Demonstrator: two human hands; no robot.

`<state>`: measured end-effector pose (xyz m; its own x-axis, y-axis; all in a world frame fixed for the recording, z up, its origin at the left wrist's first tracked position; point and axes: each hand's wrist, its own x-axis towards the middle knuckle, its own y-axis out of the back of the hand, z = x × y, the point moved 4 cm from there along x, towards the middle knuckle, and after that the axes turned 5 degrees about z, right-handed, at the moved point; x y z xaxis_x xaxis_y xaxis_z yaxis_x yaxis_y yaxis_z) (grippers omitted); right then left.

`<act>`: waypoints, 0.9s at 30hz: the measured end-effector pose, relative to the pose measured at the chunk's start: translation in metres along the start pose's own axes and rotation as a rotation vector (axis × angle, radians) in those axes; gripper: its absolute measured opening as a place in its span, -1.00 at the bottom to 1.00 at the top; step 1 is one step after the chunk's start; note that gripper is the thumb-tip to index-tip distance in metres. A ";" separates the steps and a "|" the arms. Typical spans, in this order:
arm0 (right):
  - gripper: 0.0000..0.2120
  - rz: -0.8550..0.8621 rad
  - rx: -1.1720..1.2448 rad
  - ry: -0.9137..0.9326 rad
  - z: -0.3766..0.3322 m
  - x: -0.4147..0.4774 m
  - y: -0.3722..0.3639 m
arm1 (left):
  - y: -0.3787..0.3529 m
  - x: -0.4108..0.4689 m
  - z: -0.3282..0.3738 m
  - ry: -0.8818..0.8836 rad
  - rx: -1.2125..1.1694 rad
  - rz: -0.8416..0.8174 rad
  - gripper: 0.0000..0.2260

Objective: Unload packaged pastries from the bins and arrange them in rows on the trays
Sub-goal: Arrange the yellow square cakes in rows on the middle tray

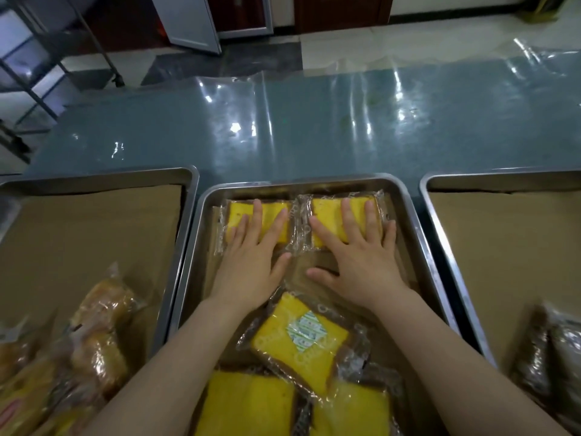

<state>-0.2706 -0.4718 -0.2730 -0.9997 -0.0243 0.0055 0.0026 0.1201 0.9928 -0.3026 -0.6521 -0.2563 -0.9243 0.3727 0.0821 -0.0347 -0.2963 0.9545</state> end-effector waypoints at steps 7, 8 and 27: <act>-0.38 0.185 0.211 0.030 -0.014 -0.018 0.029 | 0.032 -0.057 0.005 0.060 -0.240 0.034 -0.54; -0.44 0.229 0.253 0.040 -0.021 -0.025 0.035 | 0.035 -0.072 0.004 0.070 -0.258 0.021 -0.53; -0.62 0.209 0.743 -0.193 -0.007 -0.089 0.104 | 0.028 -0.180 0.008 0.015 -0.010 -0.184 -0.38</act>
<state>-0.1815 -0.4637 -0.1700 -0.9671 0.2362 0.0942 0.2413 0.7354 0.6332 -0.1341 -0.7202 -0.2425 -0.9075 0.4085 -0.0975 -0.2071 -0.2333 0.9501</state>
